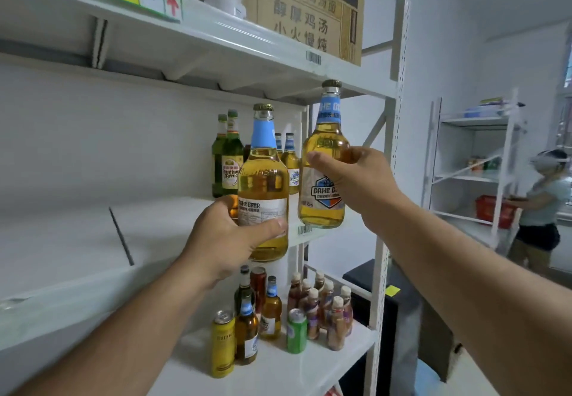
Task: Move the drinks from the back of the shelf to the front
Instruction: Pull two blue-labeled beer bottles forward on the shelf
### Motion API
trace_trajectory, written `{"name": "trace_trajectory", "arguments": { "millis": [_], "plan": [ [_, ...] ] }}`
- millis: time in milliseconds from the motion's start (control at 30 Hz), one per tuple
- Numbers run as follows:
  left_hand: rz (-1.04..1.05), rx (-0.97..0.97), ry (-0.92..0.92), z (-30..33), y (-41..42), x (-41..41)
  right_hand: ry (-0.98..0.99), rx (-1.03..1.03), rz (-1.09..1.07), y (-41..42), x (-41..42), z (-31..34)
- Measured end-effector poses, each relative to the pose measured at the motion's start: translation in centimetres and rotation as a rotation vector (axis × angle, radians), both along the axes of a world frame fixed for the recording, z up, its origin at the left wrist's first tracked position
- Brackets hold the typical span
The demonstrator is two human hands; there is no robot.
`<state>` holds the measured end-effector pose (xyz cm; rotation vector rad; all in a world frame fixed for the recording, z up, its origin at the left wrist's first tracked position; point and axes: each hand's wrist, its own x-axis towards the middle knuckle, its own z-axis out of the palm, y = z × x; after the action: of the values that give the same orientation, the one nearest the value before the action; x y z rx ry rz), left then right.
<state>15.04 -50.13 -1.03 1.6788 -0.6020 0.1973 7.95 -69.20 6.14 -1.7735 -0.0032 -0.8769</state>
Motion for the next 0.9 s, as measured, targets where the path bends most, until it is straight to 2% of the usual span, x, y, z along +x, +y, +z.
{"name": "trace_trajectory", "arguments": {
  "millis": [267,567,900],
  "plan": [
    [0.058,0.001,0.002,-0.2,-7.6,3.0,-0.003,0.008,0.064,-8.0,4.5,-0.2],
    [0.248,-0.042,0.040,0.1,-15.7,4.6,0.014,-0.030,0.223,-16.5,9.9,0.4],
    [0.387,-0.047,0.057,1.1,-20.3,8.2,0.033,-0.002,0.320,-20.8,17.4,0.2]
  ]
}}
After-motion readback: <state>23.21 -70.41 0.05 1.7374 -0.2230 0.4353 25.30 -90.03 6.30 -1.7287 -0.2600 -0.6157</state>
